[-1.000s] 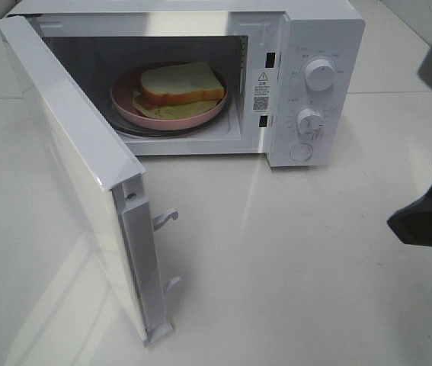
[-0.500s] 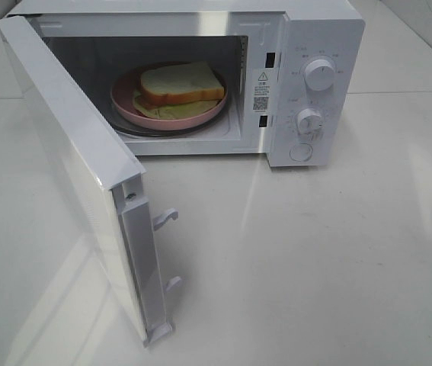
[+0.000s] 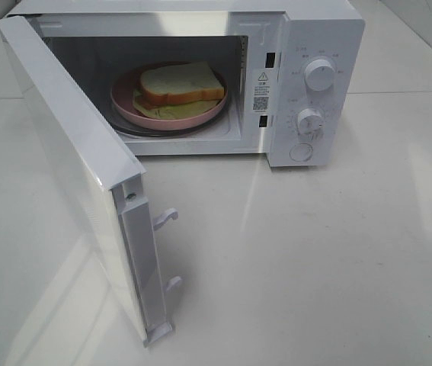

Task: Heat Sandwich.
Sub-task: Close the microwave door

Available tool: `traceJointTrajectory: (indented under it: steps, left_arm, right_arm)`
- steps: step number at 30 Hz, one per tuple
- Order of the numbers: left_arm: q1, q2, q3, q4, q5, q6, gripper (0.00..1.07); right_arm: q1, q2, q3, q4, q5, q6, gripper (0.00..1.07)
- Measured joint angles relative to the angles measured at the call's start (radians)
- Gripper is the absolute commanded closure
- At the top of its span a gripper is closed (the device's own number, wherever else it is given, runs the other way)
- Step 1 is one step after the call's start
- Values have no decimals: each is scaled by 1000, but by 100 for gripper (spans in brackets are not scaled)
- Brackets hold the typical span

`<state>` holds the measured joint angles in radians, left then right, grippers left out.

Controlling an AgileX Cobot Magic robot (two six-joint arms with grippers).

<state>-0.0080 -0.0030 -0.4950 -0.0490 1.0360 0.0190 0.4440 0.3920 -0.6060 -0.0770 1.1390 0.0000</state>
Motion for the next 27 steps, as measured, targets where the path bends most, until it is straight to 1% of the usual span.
traceJointTrajectory:
  steps: [1,2,3,5,6,10,11,15,16,20,27]
  left_arm:
    - [0,0,0,0,0,0,5]
    - [0,0,0,0,0,0,5]
    - [0,0,0,0,0,0,5]
    - [0,0,0,0,0,0,5]
    - [0,0,0,0,0,0,5]
    - [0,0,0,0,0,0,5]
    - [0,0,0,0,0,0,5]
    - [0,0,0,0,0,0,5]
    - [0,0,0,0,0,0,5]
    - [0,0,0,0,0,0,5]
    - [0,0,0,0,0,0,5]
  right_arm:
    - [-20,-15,6,0,0,0,31]
    - [-20,-15,6,0,0,0,31]
    - [-52,-42,16,-1,-2,0,31]
    - [-80,-72,25,-1,-2,0,31]
    - [-80,-72,25,-1,-2,0,31]
    - [-164,-155,59,0,-11,0,31]
    - [-164,-155,59,0,-11,0,31]
    - [-234,-227,61,0,-50,0,31]
    - [-234,-227,61,0,-50,0,31]
    - [-292,-308,94,0,-91,0,31]
    - [-340,-393,98,0,-99,0,31]
